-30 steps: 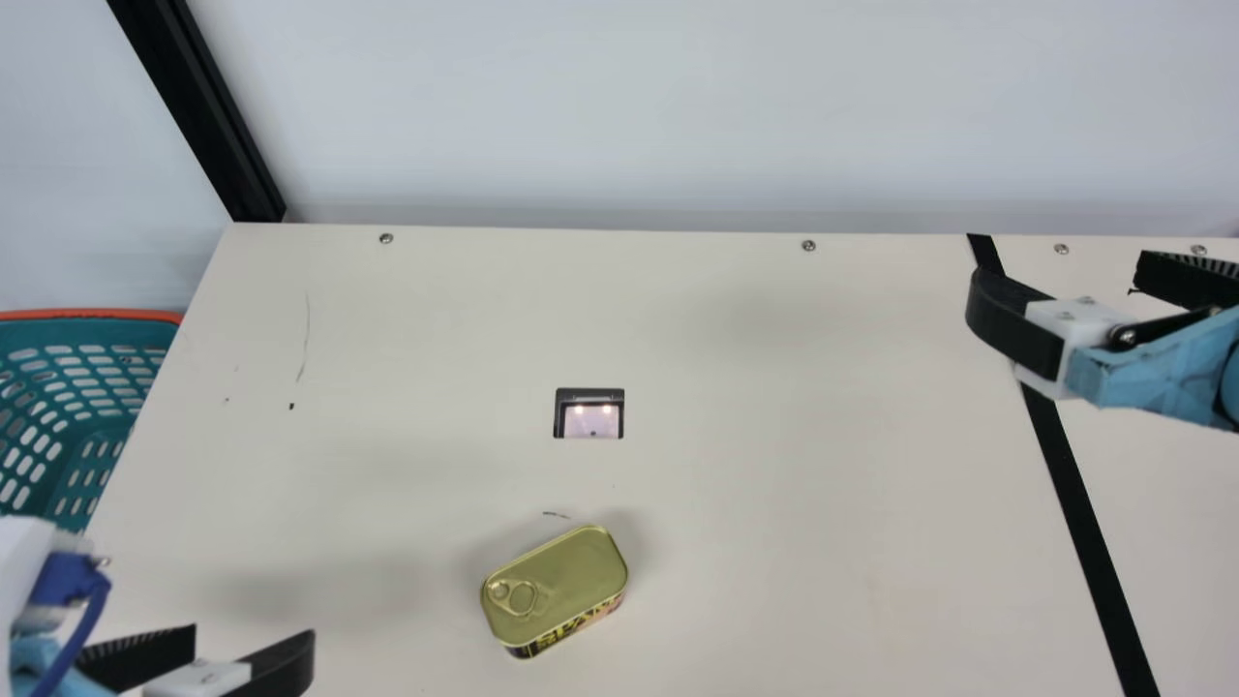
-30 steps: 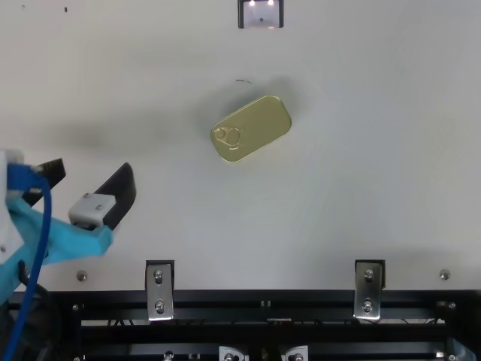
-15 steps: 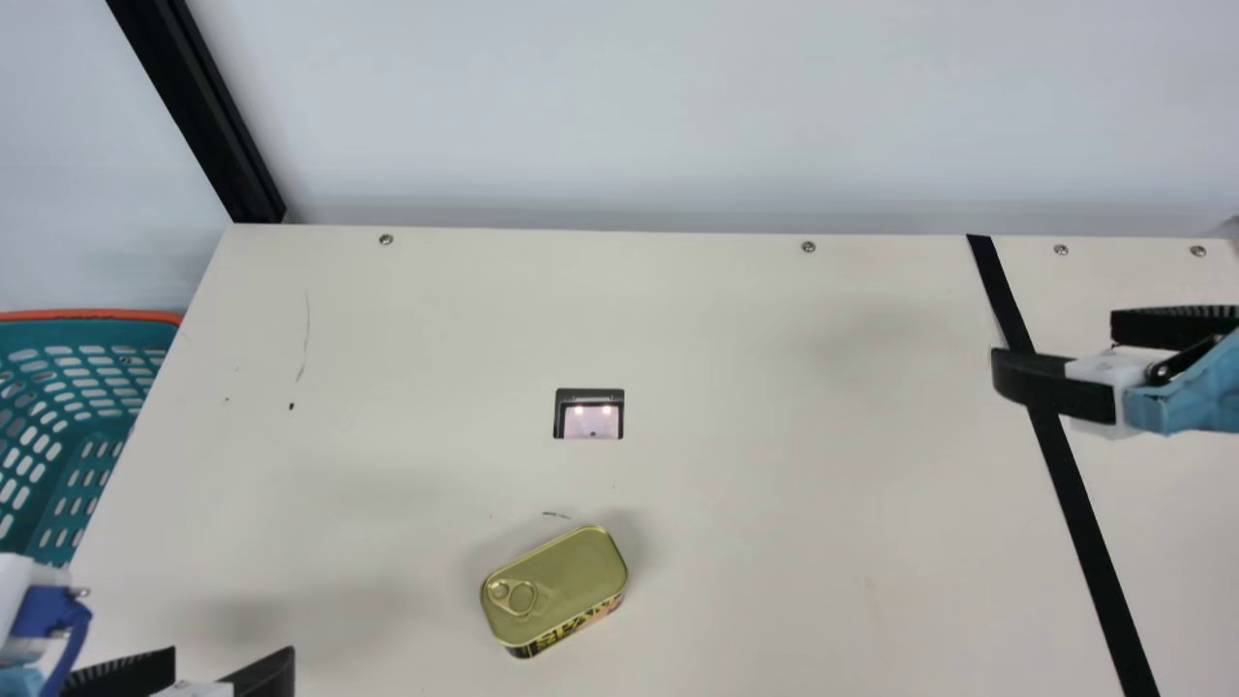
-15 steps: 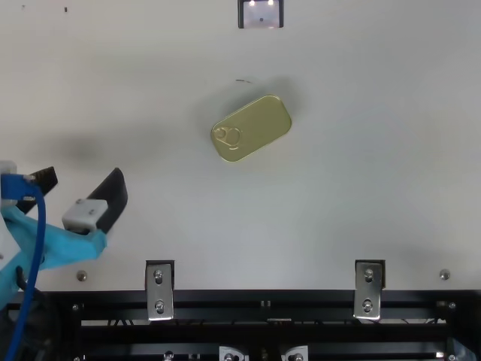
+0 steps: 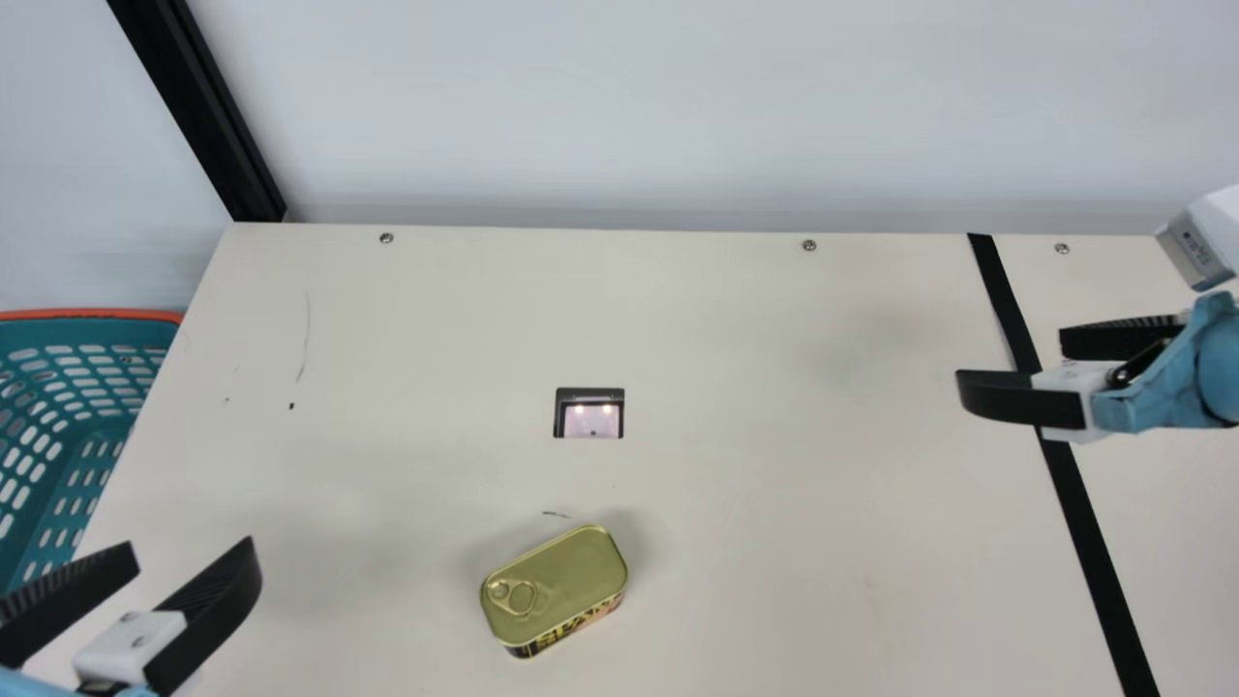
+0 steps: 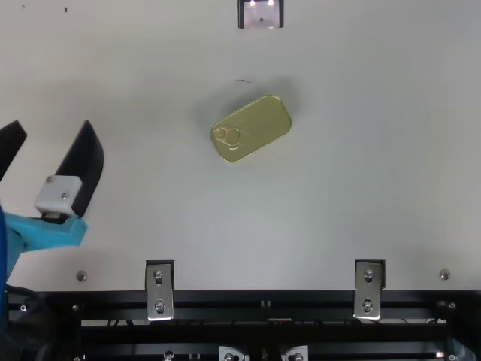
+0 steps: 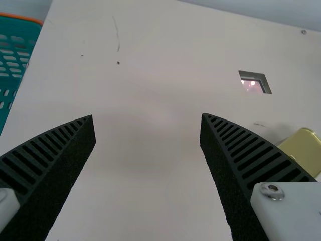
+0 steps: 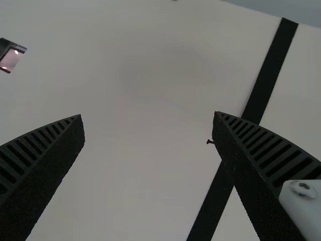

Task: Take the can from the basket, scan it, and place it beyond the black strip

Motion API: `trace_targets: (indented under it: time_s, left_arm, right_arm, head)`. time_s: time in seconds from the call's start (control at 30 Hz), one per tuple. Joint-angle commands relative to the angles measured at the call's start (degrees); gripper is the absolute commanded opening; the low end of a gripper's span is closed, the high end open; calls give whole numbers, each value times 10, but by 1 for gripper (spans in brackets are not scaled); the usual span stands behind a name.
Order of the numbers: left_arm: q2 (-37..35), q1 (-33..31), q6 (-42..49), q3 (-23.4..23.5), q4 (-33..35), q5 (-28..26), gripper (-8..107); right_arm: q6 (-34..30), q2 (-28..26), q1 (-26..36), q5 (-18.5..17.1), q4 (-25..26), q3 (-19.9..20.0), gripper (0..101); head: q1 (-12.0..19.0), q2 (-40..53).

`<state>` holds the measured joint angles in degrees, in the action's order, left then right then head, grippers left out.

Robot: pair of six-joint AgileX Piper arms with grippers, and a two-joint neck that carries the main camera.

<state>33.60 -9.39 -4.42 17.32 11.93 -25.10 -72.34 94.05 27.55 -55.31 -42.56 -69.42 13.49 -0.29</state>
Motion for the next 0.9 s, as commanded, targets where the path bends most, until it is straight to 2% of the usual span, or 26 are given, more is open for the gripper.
trace_targets:
  time_s: [0.0, 0.03, 0.13, 0.57, 0.87]
  left_arm:
    - [-32, 12, -6, -32, 2, 15, 90]
    - [-9, 6, -3, -9, 1, 8, 90]
    - [-30, 12, -5, -31, 1, 14, 90]
    - [-31, 12, -5, -32, 1, 13, 90]
    - [-31, 12, -5, -32, 1, 13, 90]
  right_arm:
    - [-18, 7, -3, -20, -7, 1, 101]
    - [-27, 11, -5, -28, -11, 2, 101]
    - [-56, 21, -13, -53, -24, 7, 101]
    - [-179, 57, -54, -143, -88, 59, 101]
    - [-261, 102, -99, -146, -148, 104, 101]
  head:
    - [3, 0]
    - [3, 0]
    - [3, 0]
    - [3, 0]
    - [3, 0]
